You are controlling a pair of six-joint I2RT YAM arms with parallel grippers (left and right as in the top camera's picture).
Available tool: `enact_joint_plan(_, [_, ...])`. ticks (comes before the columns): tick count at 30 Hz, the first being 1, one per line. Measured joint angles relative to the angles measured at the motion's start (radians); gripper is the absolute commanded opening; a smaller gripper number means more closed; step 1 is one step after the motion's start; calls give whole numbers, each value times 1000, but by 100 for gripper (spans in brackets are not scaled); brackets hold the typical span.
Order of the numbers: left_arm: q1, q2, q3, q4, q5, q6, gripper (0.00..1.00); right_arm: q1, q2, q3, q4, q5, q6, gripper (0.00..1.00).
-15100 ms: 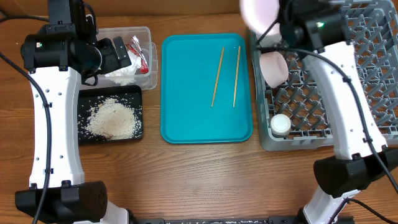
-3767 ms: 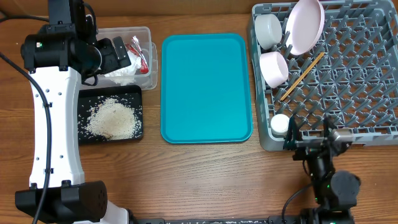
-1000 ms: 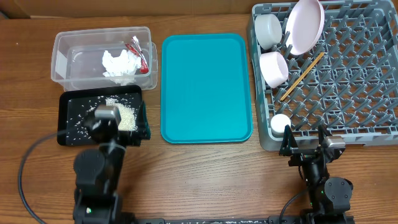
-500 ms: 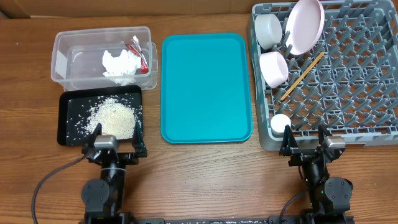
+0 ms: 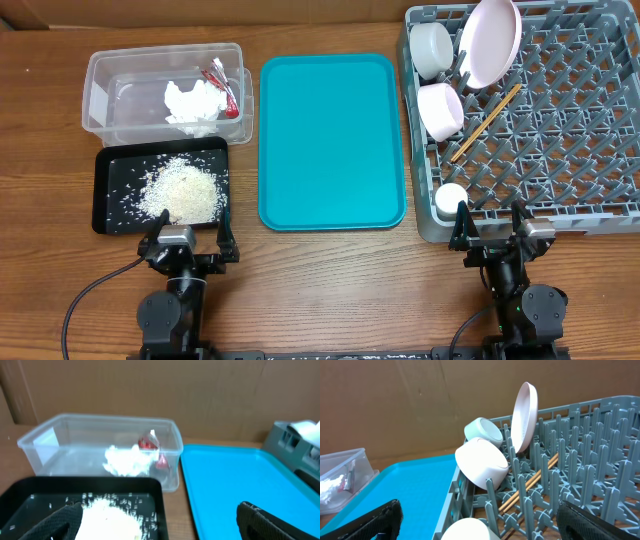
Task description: Sort waste into correct bins and load items into the dishwasher
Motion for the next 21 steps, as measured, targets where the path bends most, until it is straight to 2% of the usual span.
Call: enact_joint_plan(21, [0, 0, -10, -15, 0, 0, 100, 0, 0, 0, 0, 0, -1, 100])
